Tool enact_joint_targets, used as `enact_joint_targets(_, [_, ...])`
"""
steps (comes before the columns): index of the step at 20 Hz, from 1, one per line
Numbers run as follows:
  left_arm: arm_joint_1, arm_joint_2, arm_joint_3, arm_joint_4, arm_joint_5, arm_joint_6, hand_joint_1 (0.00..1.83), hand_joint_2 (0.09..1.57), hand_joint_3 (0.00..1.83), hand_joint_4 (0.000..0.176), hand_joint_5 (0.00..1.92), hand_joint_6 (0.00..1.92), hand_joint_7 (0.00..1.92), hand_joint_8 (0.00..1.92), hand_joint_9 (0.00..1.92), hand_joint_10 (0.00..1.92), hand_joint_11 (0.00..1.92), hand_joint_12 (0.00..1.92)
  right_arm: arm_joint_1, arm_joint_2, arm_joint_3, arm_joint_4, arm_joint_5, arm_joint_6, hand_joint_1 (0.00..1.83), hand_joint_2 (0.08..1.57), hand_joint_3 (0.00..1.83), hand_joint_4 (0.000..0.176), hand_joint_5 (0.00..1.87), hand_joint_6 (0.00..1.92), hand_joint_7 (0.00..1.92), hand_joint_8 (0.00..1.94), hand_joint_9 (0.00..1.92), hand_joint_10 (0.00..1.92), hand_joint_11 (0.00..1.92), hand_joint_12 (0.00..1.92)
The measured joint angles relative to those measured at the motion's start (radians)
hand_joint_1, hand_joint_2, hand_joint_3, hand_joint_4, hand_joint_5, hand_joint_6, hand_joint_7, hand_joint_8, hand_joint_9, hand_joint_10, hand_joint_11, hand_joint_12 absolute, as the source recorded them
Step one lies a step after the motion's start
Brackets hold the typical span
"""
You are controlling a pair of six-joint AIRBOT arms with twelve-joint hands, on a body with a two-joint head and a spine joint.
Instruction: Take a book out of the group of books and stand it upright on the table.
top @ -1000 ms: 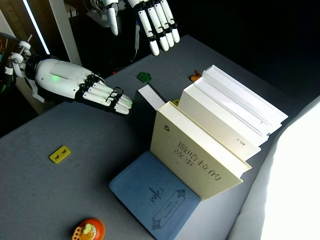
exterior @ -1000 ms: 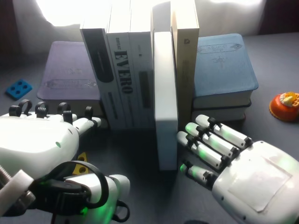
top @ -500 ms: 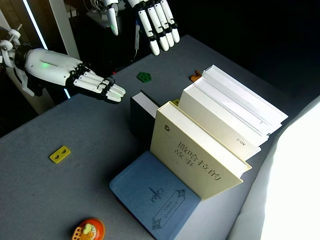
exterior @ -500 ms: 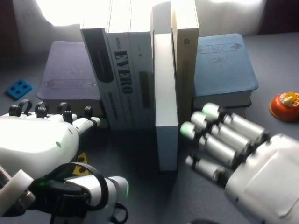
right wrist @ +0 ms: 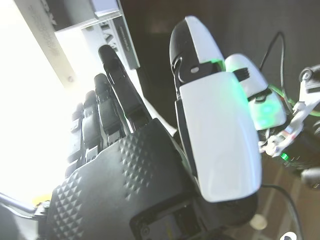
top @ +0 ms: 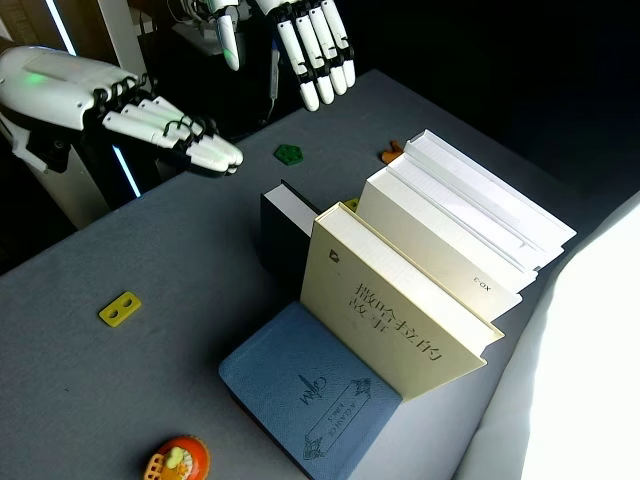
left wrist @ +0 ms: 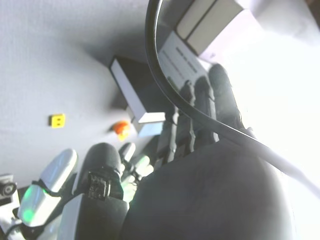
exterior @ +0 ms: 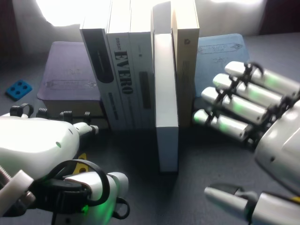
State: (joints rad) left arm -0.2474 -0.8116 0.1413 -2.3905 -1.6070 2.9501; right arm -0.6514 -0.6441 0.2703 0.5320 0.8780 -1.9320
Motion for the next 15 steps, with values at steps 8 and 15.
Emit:
enact_joint_targets(8, [0.0, 0.0, 0.0, 0.014, 0.0, 0.004, 0.33, 1.37, 0.0, 0.0, 0.81, 1.5, 0.87, 1.56, 0.73, 1.74, 0.53, 1.92, 0.186, 0.174, -0.002, 0.032, -0.228, 0.11, 0.01, 1.25, 0.0, 0.0, 0.99, 1.34, 1.17, 1.3, 1.04, 1.79, 0.81, 1.92])
enact_joint_targets(15, [0.0, 0.0, 0.0, 0.019, 0.001, 0.004, 0.16, 1.43, 0.01, 0.0, 0.93, 1.82, 1.01, 1.87, 0.92, 1.92, 0.82, 1.92, 0.289, 0.209, 0.028, 0.148, -0.401, 0.086, 0.0, 1.25, 0.0, 0.0, 1.02, 1.74, 1.2, 1.7, 1.17, 1.92, 1.01, 1.92])
